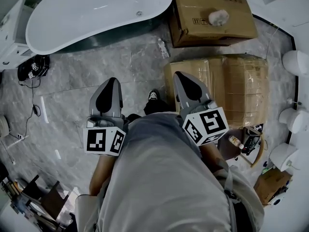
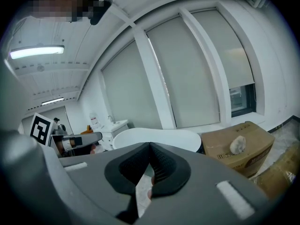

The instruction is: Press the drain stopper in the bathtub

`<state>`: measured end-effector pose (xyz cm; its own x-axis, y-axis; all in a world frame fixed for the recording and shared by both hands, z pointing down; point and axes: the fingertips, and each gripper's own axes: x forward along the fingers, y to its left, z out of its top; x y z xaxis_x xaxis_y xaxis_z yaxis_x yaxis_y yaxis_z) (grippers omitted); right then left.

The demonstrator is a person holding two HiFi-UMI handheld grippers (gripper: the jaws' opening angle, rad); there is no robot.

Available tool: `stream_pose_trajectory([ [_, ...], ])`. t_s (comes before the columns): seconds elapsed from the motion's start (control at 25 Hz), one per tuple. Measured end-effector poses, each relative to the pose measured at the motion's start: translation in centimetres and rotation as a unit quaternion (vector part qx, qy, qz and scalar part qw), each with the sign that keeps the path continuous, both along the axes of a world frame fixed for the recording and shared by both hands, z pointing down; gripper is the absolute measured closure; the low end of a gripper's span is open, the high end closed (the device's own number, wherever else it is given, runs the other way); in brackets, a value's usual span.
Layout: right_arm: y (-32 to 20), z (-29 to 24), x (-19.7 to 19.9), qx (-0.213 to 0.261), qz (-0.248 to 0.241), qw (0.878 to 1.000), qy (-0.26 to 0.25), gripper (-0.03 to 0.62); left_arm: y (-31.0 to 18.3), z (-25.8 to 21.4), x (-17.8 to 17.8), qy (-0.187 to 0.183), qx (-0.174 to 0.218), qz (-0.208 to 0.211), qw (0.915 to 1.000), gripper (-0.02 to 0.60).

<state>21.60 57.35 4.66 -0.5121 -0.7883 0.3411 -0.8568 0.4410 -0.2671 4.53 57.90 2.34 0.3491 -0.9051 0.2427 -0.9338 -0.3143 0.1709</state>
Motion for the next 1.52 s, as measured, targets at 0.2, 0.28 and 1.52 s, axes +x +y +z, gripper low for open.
stream_pose_trajectory([
  [0.2,-2.3,0.1,0.4,0.004,-0.014,1.000,-0.002,0.595,-1.8,0.2,0.5,0.005,-0.002,-0.017,0.9998,0.581],
  [0.28,-2.8,0.3,0.6,0.003,-0.016,1.000,-0.002,0.595,-2.3,0.4,0.7,0.006,-0.005,-0.021,0.9998,0.581],
  [1.52,-25.8,1.0,-8.3,-0.026,-0.006,0.999,0.032,0.595,-27.6,1.2,-7.6,0.024,-0.003,0.008,0.9997,0.581],
])
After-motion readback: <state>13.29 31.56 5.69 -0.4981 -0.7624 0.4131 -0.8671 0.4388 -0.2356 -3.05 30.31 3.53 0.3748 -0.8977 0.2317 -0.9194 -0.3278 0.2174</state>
